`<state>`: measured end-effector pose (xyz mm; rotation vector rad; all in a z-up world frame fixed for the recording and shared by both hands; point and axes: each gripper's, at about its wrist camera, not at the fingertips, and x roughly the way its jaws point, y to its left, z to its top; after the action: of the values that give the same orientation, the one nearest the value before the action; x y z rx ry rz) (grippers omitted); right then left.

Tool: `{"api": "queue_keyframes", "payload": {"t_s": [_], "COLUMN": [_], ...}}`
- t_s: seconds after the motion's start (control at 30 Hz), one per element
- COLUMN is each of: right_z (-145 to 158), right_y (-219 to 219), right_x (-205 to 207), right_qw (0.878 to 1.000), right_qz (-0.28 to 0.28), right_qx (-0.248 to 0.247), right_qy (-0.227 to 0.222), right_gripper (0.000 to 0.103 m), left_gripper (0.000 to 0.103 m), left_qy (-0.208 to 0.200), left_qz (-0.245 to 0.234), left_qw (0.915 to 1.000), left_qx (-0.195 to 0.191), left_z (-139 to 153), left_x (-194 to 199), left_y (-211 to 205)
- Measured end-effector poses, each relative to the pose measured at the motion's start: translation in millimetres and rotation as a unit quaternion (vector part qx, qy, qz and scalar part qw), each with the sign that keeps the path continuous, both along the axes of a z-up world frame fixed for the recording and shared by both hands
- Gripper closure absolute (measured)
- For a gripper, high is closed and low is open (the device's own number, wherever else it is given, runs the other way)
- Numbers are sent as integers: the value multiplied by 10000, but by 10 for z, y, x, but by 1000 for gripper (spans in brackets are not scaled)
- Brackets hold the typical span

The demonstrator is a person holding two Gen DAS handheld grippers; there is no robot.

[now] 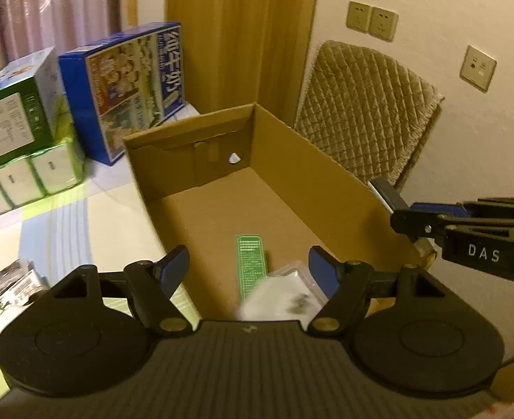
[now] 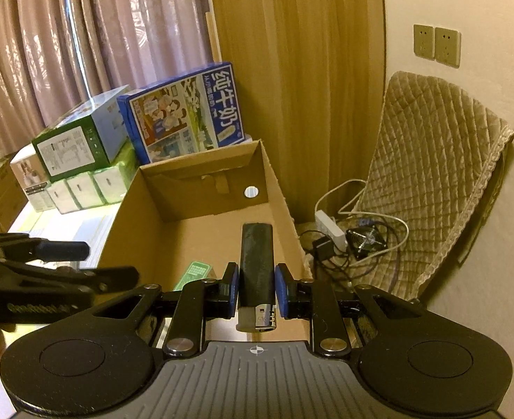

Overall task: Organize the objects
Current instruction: 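Lower both into the cardboard box and open both tools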

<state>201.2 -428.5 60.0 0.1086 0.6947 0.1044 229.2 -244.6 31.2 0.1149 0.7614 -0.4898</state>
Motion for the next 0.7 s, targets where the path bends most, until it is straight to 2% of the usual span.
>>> {"api": "queue_keyframes", "payload": {"t_s": [0.4, 0.53, 0.57, 0.67, 0.7], "right_z": [17, 23, 18, 1, 4], "right_y": [168, 220, 217, 170, 157], "right_x": [-13, 30, 53, 84, 73], "right_qw": [9998, 9992, 9989, 9985, 9985], "right_qz": [189, 335, 375, 291, 252], "right_qx": [64, 154, 229, 421, 438], "right_qy": [-6, -140, -172, -171, -187], "right_gripper": [84, 84, 82, 57, 55], "left_gripper": [32, 32, 32, 32, 32], "left_qy": [-4, 36, 41, 53, 47], "left_qz": [367, 456, 470, 526, 543], "left_qw": [9992, 9988, 9987, 9983, 9982], "left_qx": [-157, -189, -196, -225, -231], "left_z": [95, 77, 74, 69, 72], "left_x": [-176, -195, -204, -235, -253], "left_y": [404, 495, 517, 590, 622]}}
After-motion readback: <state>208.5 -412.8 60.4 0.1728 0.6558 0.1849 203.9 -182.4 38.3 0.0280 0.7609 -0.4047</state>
